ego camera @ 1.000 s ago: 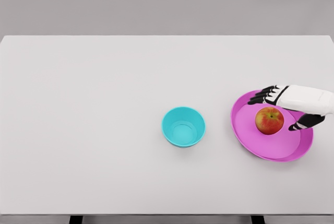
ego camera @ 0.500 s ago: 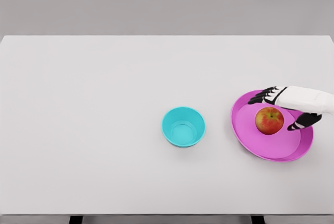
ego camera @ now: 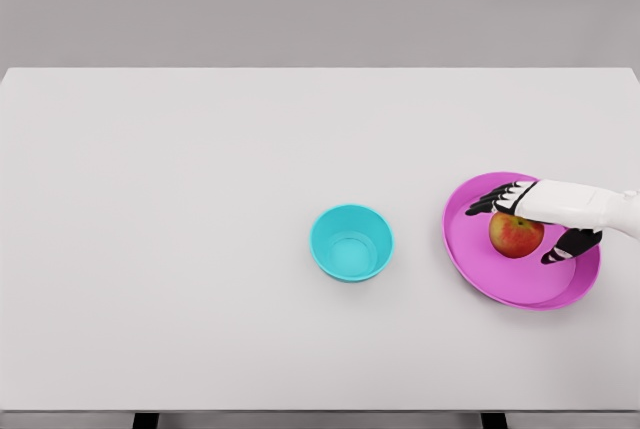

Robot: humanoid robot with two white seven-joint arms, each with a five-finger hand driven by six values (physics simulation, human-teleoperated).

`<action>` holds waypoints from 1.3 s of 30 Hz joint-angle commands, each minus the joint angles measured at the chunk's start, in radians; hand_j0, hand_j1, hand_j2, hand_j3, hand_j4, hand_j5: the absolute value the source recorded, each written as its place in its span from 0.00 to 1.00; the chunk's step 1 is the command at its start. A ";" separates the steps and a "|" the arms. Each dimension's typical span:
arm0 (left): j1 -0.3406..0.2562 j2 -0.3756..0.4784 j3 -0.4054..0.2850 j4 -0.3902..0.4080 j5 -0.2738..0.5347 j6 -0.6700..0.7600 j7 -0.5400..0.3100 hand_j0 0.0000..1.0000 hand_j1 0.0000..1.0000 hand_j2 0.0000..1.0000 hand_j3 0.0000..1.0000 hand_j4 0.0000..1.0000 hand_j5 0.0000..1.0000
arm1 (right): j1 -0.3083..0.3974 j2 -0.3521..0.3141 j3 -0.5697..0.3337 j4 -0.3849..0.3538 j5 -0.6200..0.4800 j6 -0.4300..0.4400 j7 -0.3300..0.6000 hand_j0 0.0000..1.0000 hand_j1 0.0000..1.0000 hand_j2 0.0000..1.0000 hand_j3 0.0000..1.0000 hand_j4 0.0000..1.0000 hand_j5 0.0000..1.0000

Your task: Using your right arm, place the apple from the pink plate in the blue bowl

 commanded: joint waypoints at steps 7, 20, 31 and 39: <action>0.000 0.000 0.000 0.000 0.000 0.000 0.000 1.00 1.00 1.00 1.00 1.00 1.00 | 0.002 -0.001 0.016 0.009 -0.006 0.003 0.000 0.95 0.95 0.95 0.95 0.95 0.95; 0.000 0.000 0.000 0.000 0.000 0.000 0.000 1.00 1.00 1.00 1.00 1.00 1.00 | 0.000 -0.010 0.002 -0.003 -0.004 0.003 0.000 0.46 0.46 0.46 0.46 0.46 0.46; 0.000 0.000 0.000 0.000 0.000 0.000 0.000 1.00 1.00 1.00 1.00 1.00 1.00 | -0.017 -0.013 -0.057 -0.063 -0.012 0.003 0.000 0.46 0.46 0.46 0.46 0.46 0.46; 0.000 0.000 0.000 0.000 0.000 0.000 0.000 1.00 1.00 1.00 1.00 1.00 1.00 | -0.061 -0.001 -0.059 -0.101 -0.012 0.003 0.000 0.46 0.46 0.46 0.46 0.46 0.46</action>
